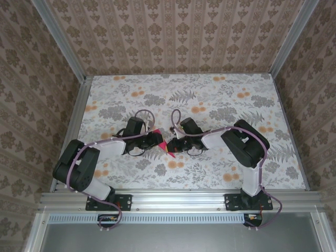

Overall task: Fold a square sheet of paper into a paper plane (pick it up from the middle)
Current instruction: Fold the wing for the fifth time at the center of the table.

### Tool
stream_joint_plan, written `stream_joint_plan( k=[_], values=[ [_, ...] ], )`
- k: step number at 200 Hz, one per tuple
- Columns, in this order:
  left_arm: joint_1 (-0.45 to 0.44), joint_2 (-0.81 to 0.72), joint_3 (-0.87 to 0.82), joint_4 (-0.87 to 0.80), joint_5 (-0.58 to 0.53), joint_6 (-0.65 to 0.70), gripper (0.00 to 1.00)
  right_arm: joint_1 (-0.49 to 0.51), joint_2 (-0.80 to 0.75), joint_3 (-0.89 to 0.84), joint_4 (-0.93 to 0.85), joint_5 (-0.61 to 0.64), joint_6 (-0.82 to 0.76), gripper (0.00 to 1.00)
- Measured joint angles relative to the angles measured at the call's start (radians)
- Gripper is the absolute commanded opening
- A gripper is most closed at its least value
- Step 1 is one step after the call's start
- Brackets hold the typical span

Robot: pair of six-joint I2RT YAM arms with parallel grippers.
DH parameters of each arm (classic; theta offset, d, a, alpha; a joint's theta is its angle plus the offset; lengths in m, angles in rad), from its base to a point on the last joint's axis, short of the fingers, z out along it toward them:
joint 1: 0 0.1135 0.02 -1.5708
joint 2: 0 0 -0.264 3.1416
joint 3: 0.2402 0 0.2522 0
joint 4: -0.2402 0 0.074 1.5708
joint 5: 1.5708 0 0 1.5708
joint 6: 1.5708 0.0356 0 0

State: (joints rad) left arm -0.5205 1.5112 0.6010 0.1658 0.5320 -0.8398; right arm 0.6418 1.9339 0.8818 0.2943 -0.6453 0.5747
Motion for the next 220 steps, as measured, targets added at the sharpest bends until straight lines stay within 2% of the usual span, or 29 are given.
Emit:
stream_joint_plan(
  k=[137, 220],
  values=[
    [-0.005, 0.026, -0.001, 0.026, -0.005, 0.024, 0.18, -0.023, 0.010, -0.031, 0.082, -0.036, 0.084, 0.02],
    [-0.005, 0.065, -0.001, 0.031, -0.023, 0.027, 0.16, -0.026, 0.010, -0.038, 0.099, -0.038, 0.088, 0.03]
  ],
)
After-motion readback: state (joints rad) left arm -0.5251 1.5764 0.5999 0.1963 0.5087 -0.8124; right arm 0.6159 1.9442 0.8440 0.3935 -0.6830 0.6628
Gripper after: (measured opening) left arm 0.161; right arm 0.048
